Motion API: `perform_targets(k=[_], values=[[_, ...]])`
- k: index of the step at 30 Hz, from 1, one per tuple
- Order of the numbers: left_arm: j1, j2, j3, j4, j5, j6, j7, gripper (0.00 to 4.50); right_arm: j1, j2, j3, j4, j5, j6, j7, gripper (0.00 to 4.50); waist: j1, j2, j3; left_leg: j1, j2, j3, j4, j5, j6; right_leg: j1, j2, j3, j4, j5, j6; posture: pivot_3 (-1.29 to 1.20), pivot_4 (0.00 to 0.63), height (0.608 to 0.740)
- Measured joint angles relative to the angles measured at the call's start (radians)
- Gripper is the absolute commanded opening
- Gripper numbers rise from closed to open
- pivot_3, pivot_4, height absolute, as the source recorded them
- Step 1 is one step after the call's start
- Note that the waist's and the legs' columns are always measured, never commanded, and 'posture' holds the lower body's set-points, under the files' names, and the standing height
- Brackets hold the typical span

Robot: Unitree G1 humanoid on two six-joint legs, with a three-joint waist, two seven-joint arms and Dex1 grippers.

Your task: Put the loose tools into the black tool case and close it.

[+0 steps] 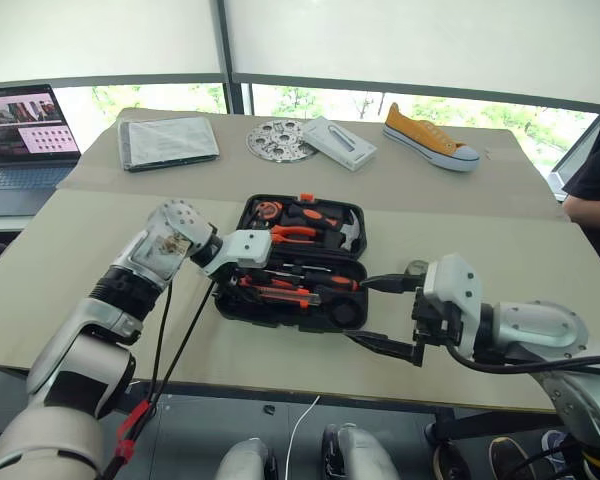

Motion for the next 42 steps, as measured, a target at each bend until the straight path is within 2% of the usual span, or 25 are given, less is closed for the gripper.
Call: perform_targets(k=[3, 12, 14, 15, 16, 17, 22, 25, 32, 40, 42], values=[[0.000, 0.002, -0.002, 0.000, -0.005, 0.001, -0.007, 4.49, 0.005, 0.000, 0.000, -0.001, 0.000, 0.000, -0.002, 4.50, 0.001, 0.000, 0.000, -0.002, 0.000, -0.001, 0.004, -0.002, 0.003, 0.000, -0.001, -0.001, 0.001, 0.000, 0.002, 0.00, 0.150, 0.733], [-0.012, 0.002, 0.057, 0.011, -0.035, 0.017, -0.005, 4.49, -0.012, 0.011, 0.003, 0.014, -0.003, -0.001, 0.000, 4.50, 0.000, 0.000, 0.000, -0.005, 0.000, -0.001, 0.007, -0.003, 0.006, 0.000, -0.001, -0.002, 0.000, 0.001, 0.005, 0.00, 0.150, 0.733], [-0.022, 0.000, 0.085, 0.025, -0.041, 0.019, 0.002, 3.97, -0.022, 0.016, 0.009, 0.022, -0.003, -0.001, 0.001, 4.50, 0.000, 0.000, 0.000, -0.005, -0.001, -0.001, 0.007, -0.003, 0.006, 0.000, -0.001, -0.002, 0.000, 0.001, 0.005, 0.00, 0.150, 0.733], [-0.023, -0.002, 0.098, 0.030, -0.043, 0.018, 0.005, 3.85, -0.026, 0.016, 0.016, 0.024, -0.005, -0.002, 0.002, 4.50, 0.000, 0.000, 0.000, -0.005, -0.001, -0.001, 0.007, -0.003, 0.006, 0.000, -0.001, -0.002, 0.000, 0.001, 0.005, 0.00, 0.150, 0.733], [-0.022, -0.003, 0.107, 0.034, -0.045, 0.016, 0.008, 3.32, -0.032, 0.017, 0.025, 0.030, -0.006, -0.002, 0.002, 4.50, 0.000, 0.000, 0.000, -0.005, -0.001, -0.001, 0.007, -0.003, 0.006, 0.000, -0.001, -0.002, 0.000, 0.001, 0.005, 0.00, 0.150, 0.733], [-0.020, -0.003, 0.111, 0.034, -0.045, 0.011, 0.009, 3.09, -0.041, 0.019, 0.032, 0.035, -0.007, -0.002, 0.003, 4.50, 0.000, 0.000, 0.000, -0.005, -0.001, -0.001, 0.007, -0.003, 0.006, 0.000, -0.001, -0.002, 0.000, 0.001, 0.005, 0.00, 0.150, 0.733], [0.014, -0.007, 0.117, 0.031, -0.038, -0.022, 0.012, 1.08, -0.050, 0.022, 0.039, 0.039, -0.010, -0.002, 0.003, 4.50, 0.000, 0.000, 0.000, -0.005, -0.001, -0.001, 0.007, -0.003, 0.006, 0.000, -0.001, -0.002, 0.000, 0.001, 0.004, 0.00, 0.150, 0.733], [0.031, -0.008, 0.116, 0.028, -0.021, -0.044, 0.012, 0.04, -0.050, 0.022, 0.039, 0.039, -0.010, -0.002, 0.004, 4.50, 0.000, 0.000, 0.000, -0.005, -0.001, -0.001, 0.008, -0.003, 0.006, 0.000, -0.001, -0.002, 0.000, 0.001, 0.004, 0.00, 0.150, 0.733], [0.037, -0.012, 0.096, 0.035, 0.072, -0.122, 0.059, 0.04, -0.049, 0.021, 0.039, 0.038, -0.008, -0.002, 0.003, 4.50, 0.001, 0.000, 0.000, -0.005, -0.001, -0.001, 0.008, -0.003, 0.006, 0.000, -0.001, -0.002, 0.000, 0.003, 0.002, 0.00, 0.150, 0.733], [0.015, -0.013, 0.098, 0.098, 0.101, -0.179, 0.050, 0.04, -0.048, 0.022, 0.036, 0.037, -0.002, -0.002, -0.001, 4.50, -0.001, 0.000, 0.000, -0.005, -0.001, -0.001, 0.008, -0.003, 0.006, 0.000, 0.000, -0.003, 0.001, 0.004, 0.001, 0.00, 0.150, 0.733], [-0.005, -0.043, 0.113, 0.114, 0.079, -0.151, 0.042, 0.04, -0.048, 0.022, 0.035, 0.036, -0.002, -0.002, -0.001, 4.50, 0.001, 0.000, 0.000, -0.006, -0.001, -0.001, 0.008, -0.003, 0.006, 0.000, 0.000, -0.003, 0.000, 0.004, 0.001, 0.00, 0.150, 0.733]])
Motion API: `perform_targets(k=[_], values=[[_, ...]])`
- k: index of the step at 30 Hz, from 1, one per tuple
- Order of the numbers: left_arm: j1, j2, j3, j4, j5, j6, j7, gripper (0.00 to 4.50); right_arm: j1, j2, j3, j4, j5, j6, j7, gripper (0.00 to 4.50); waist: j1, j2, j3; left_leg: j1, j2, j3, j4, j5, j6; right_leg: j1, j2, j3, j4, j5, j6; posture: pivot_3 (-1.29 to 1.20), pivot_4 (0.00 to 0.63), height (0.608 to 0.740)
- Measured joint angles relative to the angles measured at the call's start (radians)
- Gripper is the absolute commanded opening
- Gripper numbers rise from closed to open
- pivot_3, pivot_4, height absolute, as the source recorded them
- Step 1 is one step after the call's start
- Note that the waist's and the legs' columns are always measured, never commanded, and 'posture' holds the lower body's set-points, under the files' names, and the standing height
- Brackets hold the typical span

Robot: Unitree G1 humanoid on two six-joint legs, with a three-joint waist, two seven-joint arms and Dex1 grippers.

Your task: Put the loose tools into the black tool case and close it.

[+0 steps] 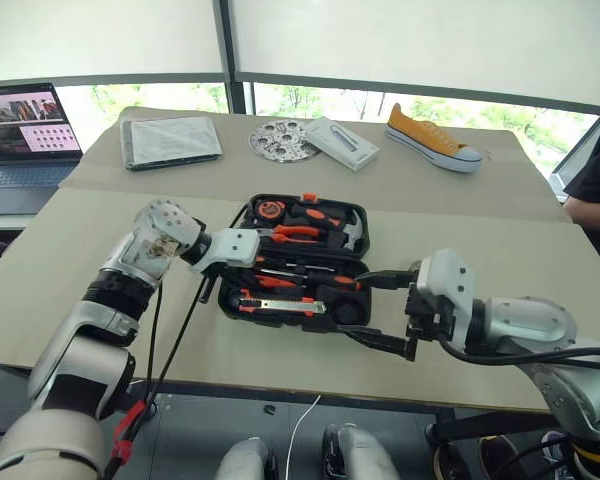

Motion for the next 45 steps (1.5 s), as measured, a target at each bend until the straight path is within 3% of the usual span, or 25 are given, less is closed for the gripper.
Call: perform_targets(k=[9, 23, 25, 45], values=[[-0.017, -0.029, 0.004, -0.131, -0.109, 0.081, -0.050, 0.04, 0.007, 0.000, -0.003, -0.006, 0.000, 0.003, -0.004, 4.50, -0.002, 0.000, 0.000, 0.000, 0.000, 0.000, 0.000, 0.000, 0.000, 0.000, -0.001, -0.002, 0.000, 0.000, 0.000, 0.00, 0.150, 0.733], [0.052, 0.028, -0.052, -0.083, 0.007, -0.166, -0.045, 0.04, 0.023, 0.000, -0.011, -0.019, 0.007, 0.005, -0.022, 4.50, 0.000, 0.000, 0.000, 0.003, 0.000, 0.000, 0.002, 0.000, 0.000, 0.003, -0.002, -0.001, 0.002, 0.000, 0.001, 0.00, 0.150, 0.733], [0.049, 0.041, -0.051, -0.069, 0.009, -0.180, -0.046, 0.04, 0.023, 0.000, -0.011, -0.019, 0.018, 0.005, -0.022, 4.50, -0.001, 0.000, 0.000, 0.004, 0.000, 0.000, 0.002, 0.000, 0.000, 0.003, -0.003, 0.000, 0.002, -0.003, 0.006, 0.00, 0.150, 0.733], [0.005, 0.121, -0.087, -0.021, 0.003, -0.173, -0.052, 0.04, 0.017, 0.003, -0.011, -0.015, 0.029, 0.005, -0.029, 4.50, -0.001, 0.000, 0.000, 0.005, 0.000, 0.001, 0.001, -0.001, 0.003, 0.003, -0.002, 0.002, 0.003, -0.004, 0.006, 0.00, 0.150, 0.733]])
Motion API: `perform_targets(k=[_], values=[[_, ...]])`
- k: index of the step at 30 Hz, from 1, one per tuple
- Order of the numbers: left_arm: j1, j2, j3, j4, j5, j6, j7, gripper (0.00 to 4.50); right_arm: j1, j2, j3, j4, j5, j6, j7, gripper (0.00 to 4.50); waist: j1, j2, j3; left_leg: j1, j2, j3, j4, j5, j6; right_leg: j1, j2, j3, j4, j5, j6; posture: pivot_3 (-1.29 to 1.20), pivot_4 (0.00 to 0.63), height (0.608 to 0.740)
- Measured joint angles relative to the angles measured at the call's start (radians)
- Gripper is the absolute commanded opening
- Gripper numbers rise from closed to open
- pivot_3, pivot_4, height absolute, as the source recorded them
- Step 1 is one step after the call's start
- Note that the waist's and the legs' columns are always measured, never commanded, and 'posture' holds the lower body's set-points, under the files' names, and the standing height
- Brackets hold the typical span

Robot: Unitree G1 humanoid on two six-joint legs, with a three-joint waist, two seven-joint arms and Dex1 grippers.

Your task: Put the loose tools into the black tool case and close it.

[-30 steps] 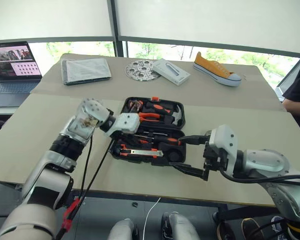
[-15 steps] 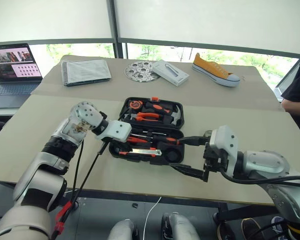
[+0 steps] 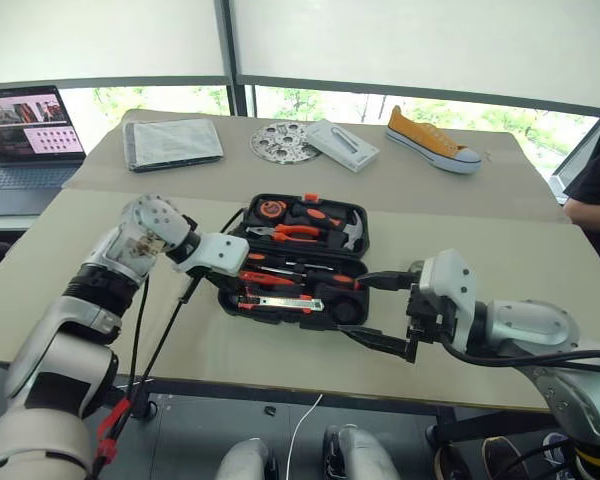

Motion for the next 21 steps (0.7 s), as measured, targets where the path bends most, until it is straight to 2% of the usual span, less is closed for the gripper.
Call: perform_targets(k=[8, 11, 21], values=[[-0.012, -0.043, -0.001, -0.042, -0.125, 0.157, 0.000, 0.04, 0.002, 0.002, 0.000, 0.000, 0.000, 0.000, -0.003, 4.50, 0.003, 0.000, 0.000, -0.006, -0.001, 0.000, 0.003, -0.001, 0.001, -0.002, 0.000, -0.004, -0.002, 0.003, -0.004, 0.00, 0.150, 0.733], [-0.035, -0.046, -0.010, -0.062, -0.131, 0.168, 0.000, 0.04, 0.006, 0.002, 0.000, 0.000, 0.000, 0.000, -0.003, 4.50, 0.001, 0.000, 0.000, -0.006, -0.001, 0.000, 0.003, -0.001, 0.001, -0.002, 0.000, -0.004, -0.002, 0.003, -0.004, 0.00, 0.150, 0.733], [-0.038, -0.075, -0.049, -0.014, -0.006, -0.036, 0.002, 0.04, 0.013, 0.002, 0.000, -0.003, 0.000, 0.000, -0.014, 4.50, 0.000, 0.000, 0.000, -0.004, -0.001, 0.000, 0.004, -0.001, 0.001, -0.001, 0.000, -0.004, -0.001, 0.002, -0.002, 0.00, 0.150, 0.733]])
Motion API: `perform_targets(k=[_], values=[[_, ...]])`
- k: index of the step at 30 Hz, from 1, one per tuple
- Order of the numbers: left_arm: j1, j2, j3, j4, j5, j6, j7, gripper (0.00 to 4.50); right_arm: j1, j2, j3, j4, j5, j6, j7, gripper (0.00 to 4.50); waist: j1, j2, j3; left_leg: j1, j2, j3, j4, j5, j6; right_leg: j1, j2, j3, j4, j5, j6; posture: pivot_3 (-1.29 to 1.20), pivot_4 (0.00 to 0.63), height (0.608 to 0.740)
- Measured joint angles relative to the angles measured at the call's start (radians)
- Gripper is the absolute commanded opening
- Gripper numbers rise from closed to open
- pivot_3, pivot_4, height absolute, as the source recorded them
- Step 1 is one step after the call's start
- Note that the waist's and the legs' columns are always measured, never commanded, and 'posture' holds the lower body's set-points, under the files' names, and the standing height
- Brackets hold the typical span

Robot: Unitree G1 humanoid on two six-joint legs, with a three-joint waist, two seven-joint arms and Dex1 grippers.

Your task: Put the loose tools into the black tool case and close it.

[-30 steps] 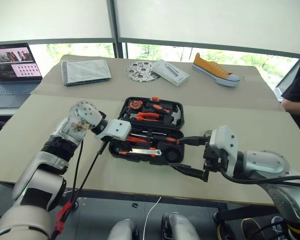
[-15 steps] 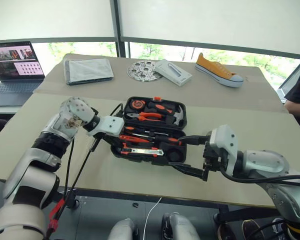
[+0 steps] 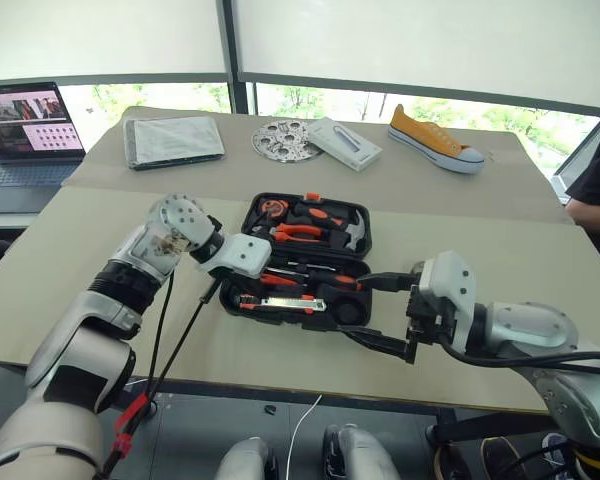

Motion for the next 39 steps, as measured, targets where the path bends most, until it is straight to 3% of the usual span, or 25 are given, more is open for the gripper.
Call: perform_targets(k=[11, 14, 18, 22, 39], values=[[-0.013, 0.055, -0.005, 0.067, 0.038, -0.106, -0.002, 0.04, 0.000, 0.002, 0.000, 0.001, 0.002, 0.000, -0.019, 4.50, -0.006, 0.000, 0.000, 0.002, 0.001, 0.000, 0.000, 0.000, 0.000, 0.000, 0.000, 0.002, 0.002, -0.002, 0.004, 0.00, 0.150, 0.733], [-0.015, 0.049, -0.005, 0.066, -0.005, -0.026, -0.002, 0.04, -0.001, 0.006, 0.000, 0.003, 0.002, 0.000, -0.021, 4.50, -0.002, 0.000, 0.000, 0.001, 0.001, 0.000, 0.001, 0.000, 0.000, 0.000, 0.001, 0.001, 0.001, -0.002, 0.004, 0.00, 0.150, 0.733], [-0.043, -0.043, 0.023, 0.002, -0.149, 0.190, -0.002, 0.04, -0.004, 0.008, 0.000, 0.003, 0.002, 0.000, -0.023, 4.50, 0.010, 0.000, 0.000, -0.005, 0.000, 0.000, 0.005, -0.002, 0.004, 0.000, -0.001, -0.002, -0.001, 0.001, 0.002, 0.00, 0.150, 0.733], [-0.057, -0.076, 0.035, -0.017, -0.147, 0.211, -0.001, 0.04, -0.001, 0.008, 0.000, 0.002, 0.002, 0.000, -0.024, 4.50, 0.000, 0.000, 0.000, -0.003, -0.002, 0.000, 0.004, -0.003, 0.005, 0.000, -0.001, 0.000, -0.001, 0.001, 0.003, 0.00, 0.150, 0.733], [0.000, -0.136, 0.022, 0.106, 0.044, -0.076, 0.061, 0.04, 0.021, 0.008, -0.010, -0.014, 0.009, 0.003, -0.058, 4.50, 0.003, 0.001, -0.001, 0.000, -0.002, 0.000, 0.004, -0.002, 0.004, 0.002, -0.002, 0.002, 0.000, 0.001, 0.003, 0.00, 0.150, 0.733]])
